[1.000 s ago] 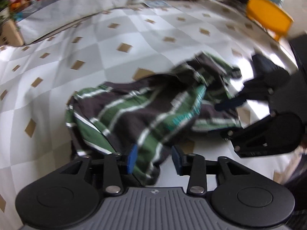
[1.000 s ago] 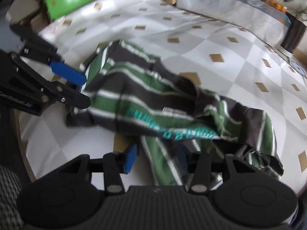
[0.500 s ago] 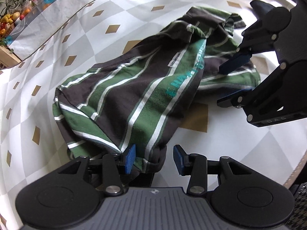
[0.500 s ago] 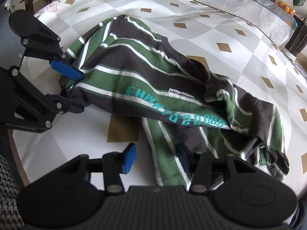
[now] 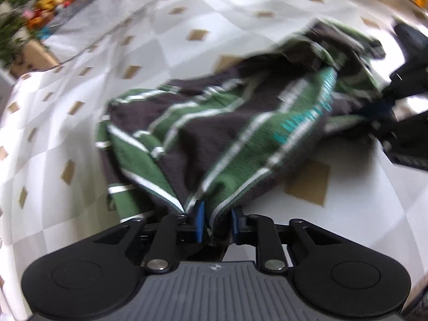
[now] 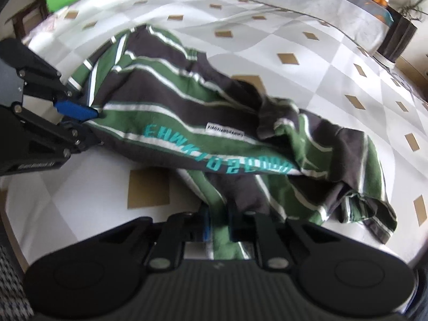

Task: Fold clothes

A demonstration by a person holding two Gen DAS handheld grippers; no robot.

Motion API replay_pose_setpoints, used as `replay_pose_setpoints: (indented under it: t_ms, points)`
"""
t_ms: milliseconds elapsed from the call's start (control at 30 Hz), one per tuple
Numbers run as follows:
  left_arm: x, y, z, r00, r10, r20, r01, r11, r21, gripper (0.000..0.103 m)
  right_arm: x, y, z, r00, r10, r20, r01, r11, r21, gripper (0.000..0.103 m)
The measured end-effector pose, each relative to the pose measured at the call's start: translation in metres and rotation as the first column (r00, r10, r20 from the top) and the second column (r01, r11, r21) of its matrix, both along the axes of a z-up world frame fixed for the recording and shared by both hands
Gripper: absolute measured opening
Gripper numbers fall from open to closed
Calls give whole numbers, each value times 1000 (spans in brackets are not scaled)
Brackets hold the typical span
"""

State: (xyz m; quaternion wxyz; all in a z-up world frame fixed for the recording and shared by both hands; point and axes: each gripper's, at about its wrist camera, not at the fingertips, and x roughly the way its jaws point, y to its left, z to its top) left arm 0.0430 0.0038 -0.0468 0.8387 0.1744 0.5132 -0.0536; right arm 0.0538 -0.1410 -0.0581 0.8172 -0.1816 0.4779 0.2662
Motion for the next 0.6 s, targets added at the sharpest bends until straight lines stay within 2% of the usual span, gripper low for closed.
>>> replay_pose_setpoints:
  t_ms: [100,167,300,433,600]
  points:
    - [5,6,11,996,49,68,-50,999,5,16,2,-4,13,1000,-17,23,16,998,56,9]
    - [9,11,22,990,89,109,-88,996,-18,16,3,-7,23,999,-24,40,20,996,90,9]
    - [18,24,45,966,170,197,-161,985,-61,16,4,-12,45,996,-26,81,15,990,137,9]
    - [27,38,65,927,250,278,-232,968,-97,16,4,-23,69,992,-50,120,25,980,196,9]
    - [36,60,87,859,377,347,-337,926,-172,16,6,-43,97,988,-89,129,46,951,306,9]
